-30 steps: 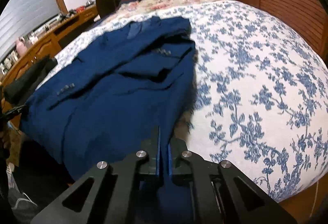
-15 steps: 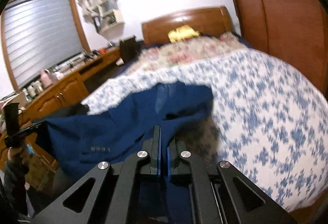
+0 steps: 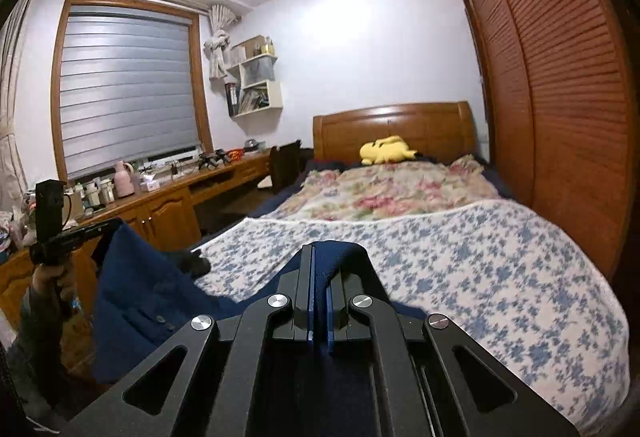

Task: Fold large clothes
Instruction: 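Lift the hem with both grippers, fold it toward the collar, release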

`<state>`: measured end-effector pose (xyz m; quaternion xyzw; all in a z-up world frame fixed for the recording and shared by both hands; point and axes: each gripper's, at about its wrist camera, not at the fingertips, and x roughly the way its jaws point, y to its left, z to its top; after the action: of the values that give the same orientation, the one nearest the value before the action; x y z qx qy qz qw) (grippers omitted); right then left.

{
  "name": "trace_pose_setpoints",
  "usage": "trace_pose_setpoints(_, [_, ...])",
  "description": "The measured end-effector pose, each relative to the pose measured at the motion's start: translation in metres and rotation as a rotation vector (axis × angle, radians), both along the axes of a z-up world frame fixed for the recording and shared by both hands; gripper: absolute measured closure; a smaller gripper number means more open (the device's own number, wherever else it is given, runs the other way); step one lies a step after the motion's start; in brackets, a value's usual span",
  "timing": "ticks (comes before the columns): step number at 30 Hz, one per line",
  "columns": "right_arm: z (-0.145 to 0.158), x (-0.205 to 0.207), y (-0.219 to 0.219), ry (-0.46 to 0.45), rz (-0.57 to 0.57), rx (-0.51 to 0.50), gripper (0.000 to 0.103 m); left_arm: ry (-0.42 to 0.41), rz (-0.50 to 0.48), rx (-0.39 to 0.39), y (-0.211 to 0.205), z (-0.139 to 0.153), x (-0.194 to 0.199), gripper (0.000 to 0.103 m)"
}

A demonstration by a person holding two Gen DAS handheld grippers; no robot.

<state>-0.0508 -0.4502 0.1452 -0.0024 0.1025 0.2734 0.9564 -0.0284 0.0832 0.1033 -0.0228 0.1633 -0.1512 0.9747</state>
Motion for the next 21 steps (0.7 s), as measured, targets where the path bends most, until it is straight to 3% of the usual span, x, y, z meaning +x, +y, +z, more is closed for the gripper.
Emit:
trace_pose_setpoints(5, [-0.037, 0.028, -0.004, 0.078, -0.088, -0.056, 0.099, 0.091, 0.019, 0.024, -0.005, -0.035, 0.048, 0.101])
trace_pose_setpoints(8, [-0.07, 0.054, 0.005, 0.107, -0.136, -0.145, 0.099, 0.122, 0.045, 0.032, -0.006, -0.058, 0.074, 0.101])
trace_pose_setpoints(13, [-0.119, 0.104, 0.011, 0.206, -0.179, -0.167, 0.099, 0.146, 0.08, 0.054, -0.014, -0.079, 0.111, 0.101])
trace_pose_setpoints(17, [-0.135, 0.134, 0.016, 0.235, -0.209, -0.18, 0.099, 0.135, 0.106, 0.047, -0.022, -0.087, 0.138, 0.101])
trace_pose_setpoints(21, [-0.129, 0.155, 0.027, 0.245, -0.223, -0.201, 0.099, 0.122, 0.105, 0.028, -0.028, -0.098, 0.159, 0.101])
